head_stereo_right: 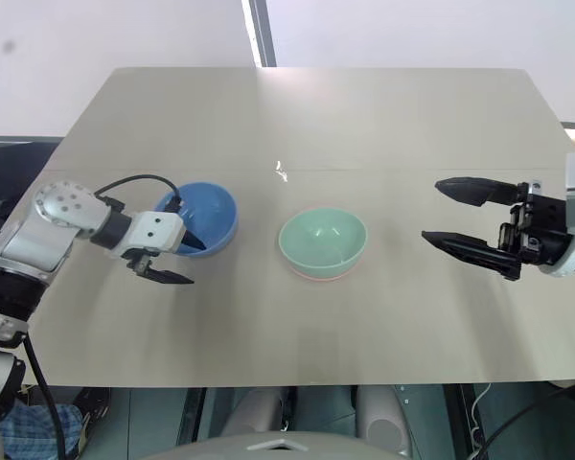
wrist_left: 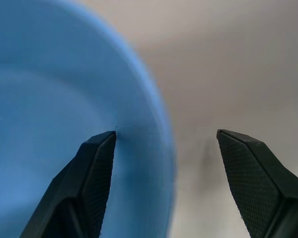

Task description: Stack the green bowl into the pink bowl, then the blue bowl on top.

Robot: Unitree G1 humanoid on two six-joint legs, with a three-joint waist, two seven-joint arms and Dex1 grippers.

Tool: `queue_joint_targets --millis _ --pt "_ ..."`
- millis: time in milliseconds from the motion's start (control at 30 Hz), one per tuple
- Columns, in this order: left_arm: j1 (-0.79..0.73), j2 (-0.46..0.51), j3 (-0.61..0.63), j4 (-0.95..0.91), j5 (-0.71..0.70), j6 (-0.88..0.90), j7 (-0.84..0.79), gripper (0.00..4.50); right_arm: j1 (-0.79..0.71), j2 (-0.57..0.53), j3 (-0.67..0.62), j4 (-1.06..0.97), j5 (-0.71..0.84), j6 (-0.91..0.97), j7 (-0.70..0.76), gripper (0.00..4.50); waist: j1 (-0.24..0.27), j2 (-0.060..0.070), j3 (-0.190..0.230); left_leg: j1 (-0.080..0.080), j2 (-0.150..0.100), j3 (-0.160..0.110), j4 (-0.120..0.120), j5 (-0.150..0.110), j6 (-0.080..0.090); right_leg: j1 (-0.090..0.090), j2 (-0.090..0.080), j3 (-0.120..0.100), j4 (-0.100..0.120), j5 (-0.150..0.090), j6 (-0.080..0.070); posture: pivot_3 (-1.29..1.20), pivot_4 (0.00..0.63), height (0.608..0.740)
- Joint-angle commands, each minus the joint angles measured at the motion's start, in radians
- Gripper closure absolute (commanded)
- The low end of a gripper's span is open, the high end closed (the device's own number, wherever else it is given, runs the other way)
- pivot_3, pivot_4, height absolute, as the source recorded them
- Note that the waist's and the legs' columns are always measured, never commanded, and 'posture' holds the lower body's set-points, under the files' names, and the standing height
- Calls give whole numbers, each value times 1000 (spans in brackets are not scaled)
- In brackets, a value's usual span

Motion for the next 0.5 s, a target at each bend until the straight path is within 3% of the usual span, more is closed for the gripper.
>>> queue_joint_targets --millis 33,133,200,333,433,500 --pt "-39 -10 -2 73 80 -125 42 1068 -3 -10 -44 -29 21 -16 -3 897 0 0 0 0 0 0 0 0 0 0 0 0 0 0 0 0 150 740" --pt "-70 -42 7 126 99 -168 69 1068 7 -11 -51 -33 16 -15 -5 897 1 1 0 0 0 0 0 0 0 0 0 0 0 0 0 0 150 740" --pt "-91 -59 11 160 108 -205 84 1449 12 -10 -54 -33 14 -16 -5 897 1 1 -1 1 0 0 0 0 1 0 0 0 1 0 0 0 150 740" --pt "-118 -73 10 198 110 -249 71 2698 21 -10 -59 -31 9 -20 -2 897 0 1 -1 1 0 0 0 0 1 0 0 0 1 0 0 0 150 740" --pt "-136 -80 11 219 110 -278 63 4178 25 -11 -61 -26 5 -24 0 897 3 1 -1 1 0 0 0 0 1 0 0 0 1 0 0 0 150 740" --pt "-155 -81 9 241 117 -306 61 4415 26 -11 -61 -26 5 -23 0 897 3 2 -2 1 0 0 0 0 0 1 0 0 1 0 0 0 150 740"
